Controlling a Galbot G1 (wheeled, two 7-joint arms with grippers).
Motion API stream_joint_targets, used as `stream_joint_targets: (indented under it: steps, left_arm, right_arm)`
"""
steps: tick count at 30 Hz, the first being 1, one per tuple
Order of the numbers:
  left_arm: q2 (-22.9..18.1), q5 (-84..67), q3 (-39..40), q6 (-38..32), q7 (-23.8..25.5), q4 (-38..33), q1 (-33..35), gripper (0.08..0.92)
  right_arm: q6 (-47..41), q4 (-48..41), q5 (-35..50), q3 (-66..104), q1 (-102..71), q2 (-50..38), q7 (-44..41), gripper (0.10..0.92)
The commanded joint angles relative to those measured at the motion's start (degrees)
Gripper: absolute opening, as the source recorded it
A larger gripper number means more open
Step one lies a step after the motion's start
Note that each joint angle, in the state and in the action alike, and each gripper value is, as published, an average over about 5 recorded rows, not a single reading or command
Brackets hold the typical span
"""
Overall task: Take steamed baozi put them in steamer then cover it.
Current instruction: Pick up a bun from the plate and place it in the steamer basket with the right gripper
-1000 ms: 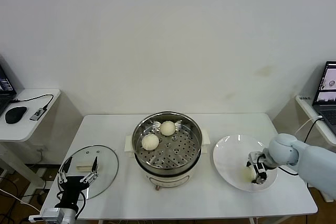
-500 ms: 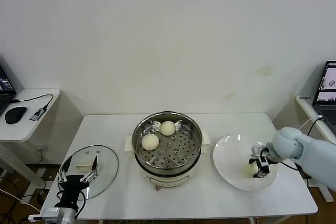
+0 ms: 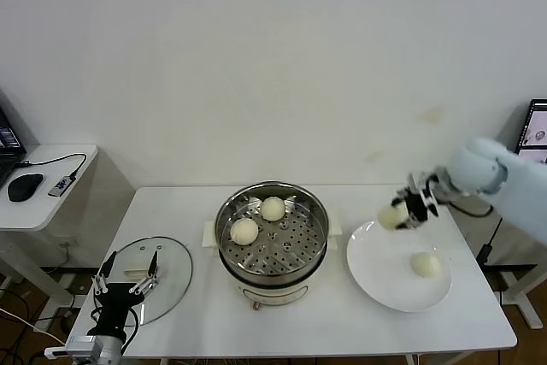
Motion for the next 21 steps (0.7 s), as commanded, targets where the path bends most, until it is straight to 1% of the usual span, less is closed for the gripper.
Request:
stream_joint_targets:
  steps: [1, 4, 7, 13, 21]
  left_arm:
    - [-0.18, -0.1, -0.06, -0.1, -0.01, 0.2, -0.09, 0.823]
    - [-0.49, -0.09, -0.28, -0.16, -0.02, 0.07, -0.07, 0.823]
    - [-0.79, -0.07, -0.54, -0.23, -0.05, -0.04, 0.03, 0.823]
    - [-1.57, -0.08, -1.46, -0.2, -0.13, -0.61, 0.23, 0.823]
    - [-2.15, -0.3, -2.42, -0.23, -0.12, -0.61, 0.27, 0.823]
  right_arm:
    - [1.1, 4.55, 13.82, -11.04, 17.24, 13.26, 4.03, 0.568]
    - [1.72, 6.49, 15.35, -11.33, 14.8, 17.57, 6.3, 0.569]
    - [3.67, 6.63, 13.5, -11.83, 12.77, 21.45, 7.93, 0.569]
    - [10.21, 4.83, 6.13, -15.35, 11.36, 28.01, 7.8, 0.568]
    - [23.41, 0.94, -6.09, -18.44, 8.91, 32.29, 6.66, 0.568]
